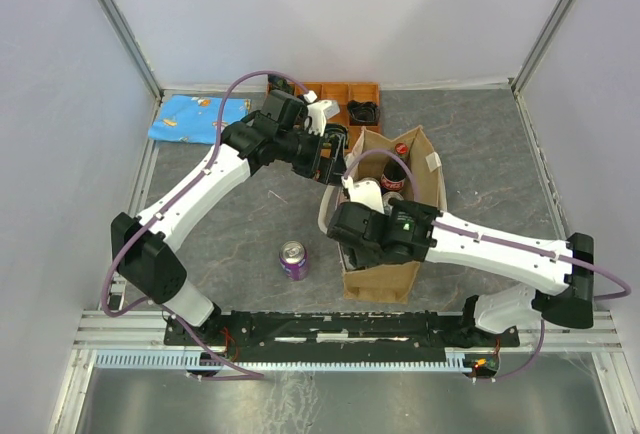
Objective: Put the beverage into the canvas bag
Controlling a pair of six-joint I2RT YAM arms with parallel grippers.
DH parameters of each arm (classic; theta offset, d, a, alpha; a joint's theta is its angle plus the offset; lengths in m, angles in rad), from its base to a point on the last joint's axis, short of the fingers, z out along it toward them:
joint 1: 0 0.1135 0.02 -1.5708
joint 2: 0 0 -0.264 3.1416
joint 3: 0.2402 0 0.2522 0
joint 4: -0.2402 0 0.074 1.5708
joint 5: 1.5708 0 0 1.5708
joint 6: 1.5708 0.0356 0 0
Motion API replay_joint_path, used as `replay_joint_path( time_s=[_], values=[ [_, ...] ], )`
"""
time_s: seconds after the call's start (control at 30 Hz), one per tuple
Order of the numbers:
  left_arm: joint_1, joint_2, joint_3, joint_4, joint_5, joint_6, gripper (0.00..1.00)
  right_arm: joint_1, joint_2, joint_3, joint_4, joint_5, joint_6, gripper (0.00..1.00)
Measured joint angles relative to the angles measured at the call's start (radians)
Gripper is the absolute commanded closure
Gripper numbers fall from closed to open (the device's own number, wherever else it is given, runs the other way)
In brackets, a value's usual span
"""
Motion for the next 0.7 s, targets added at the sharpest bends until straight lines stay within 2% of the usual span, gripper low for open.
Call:
replay_joint_path(
  time_s=[0.7],
  values=[
    [-0.006, 0.000, 0.000, -0.001, -0.005, 0.000, 0.03, -0.047, -0.018, -0.171, 0.127, -0.010, 0.029, 1.00]
  ],
)
